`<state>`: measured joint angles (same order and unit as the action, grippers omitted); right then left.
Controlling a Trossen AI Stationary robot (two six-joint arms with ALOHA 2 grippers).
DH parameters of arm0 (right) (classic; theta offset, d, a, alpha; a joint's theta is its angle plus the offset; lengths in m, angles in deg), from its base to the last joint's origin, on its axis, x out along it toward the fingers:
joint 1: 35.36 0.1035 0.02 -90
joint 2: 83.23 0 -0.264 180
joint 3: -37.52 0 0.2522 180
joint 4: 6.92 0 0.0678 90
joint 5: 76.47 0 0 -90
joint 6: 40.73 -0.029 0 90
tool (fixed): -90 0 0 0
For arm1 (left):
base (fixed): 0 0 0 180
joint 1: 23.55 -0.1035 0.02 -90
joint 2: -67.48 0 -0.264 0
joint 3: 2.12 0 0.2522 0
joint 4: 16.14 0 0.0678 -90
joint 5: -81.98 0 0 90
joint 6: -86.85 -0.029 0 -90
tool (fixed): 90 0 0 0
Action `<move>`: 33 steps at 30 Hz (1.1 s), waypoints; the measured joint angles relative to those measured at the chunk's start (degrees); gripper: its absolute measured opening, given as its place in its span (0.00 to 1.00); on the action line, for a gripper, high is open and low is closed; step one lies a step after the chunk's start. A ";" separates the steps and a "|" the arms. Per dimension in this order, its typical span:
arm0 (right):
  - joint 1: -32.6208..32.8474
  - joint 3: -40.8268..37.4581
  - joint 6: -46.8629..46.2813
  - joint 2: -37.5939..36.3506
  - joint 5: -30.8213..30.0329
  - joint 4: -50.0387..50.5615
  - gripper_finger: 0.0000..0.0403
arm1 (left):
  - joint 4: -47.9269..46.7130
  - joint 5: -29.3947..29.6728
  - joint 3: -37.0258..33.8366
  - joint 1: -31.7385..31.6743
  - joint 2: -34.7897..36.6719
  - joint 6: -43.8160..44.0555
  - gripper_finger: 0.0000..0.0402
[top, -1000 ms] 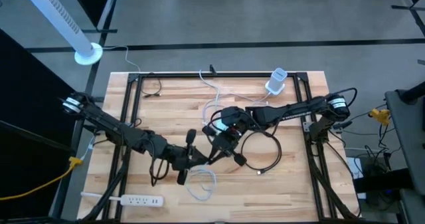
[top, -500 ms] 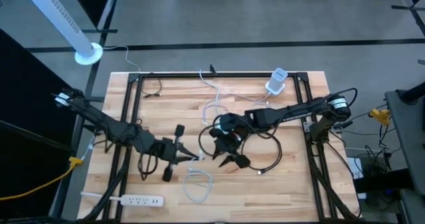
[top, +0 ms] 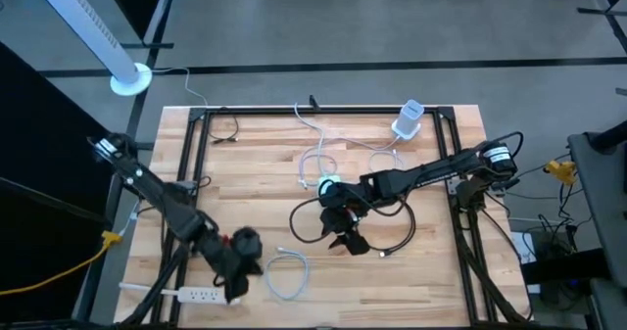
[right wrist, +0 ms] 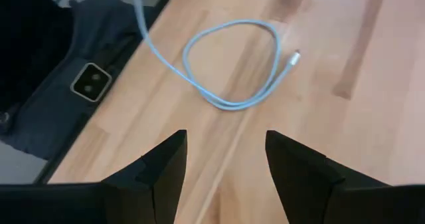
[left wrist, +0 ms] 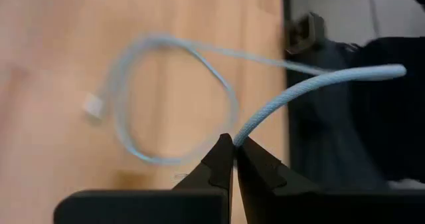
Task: Insert USB
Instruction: Insert the blue USB cable into the bottom white outlet
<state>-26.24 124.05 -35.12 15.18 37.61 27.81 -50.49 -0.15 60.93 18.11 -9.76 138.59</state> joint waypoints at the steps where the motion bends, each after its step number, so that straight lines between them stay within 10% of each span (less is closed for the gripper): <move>1: -0.03 0.00 -0.23 0.00 -0.13 -0.08 0.46 | 0.03 -0.92 0.64 1.03 -1.30 2.64 0.00; 11: 0.00 0.00 0.33 -0.02 -0.21 -0.30 0.41 | -21.77 -3.65 13.96 10.36 -15.43 19.08 0.00; 22: 0.01 -0.31 -1.12 -0.04 -0.20 -0.23 0.35 | -30.85 19.79 22.43 21.31 -18.20 25.32 0.00; 33: -0.10 -0.31 -2.64 -0.04 -0.18 -0.68 0.29 | -31.40 30.73 17.73 30.29 -20.80 37.56 0.00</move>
<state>-26.34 123.75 -37.76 15.14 37.43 27.13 -81.89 30.59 78.65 48.39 -30.56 176.15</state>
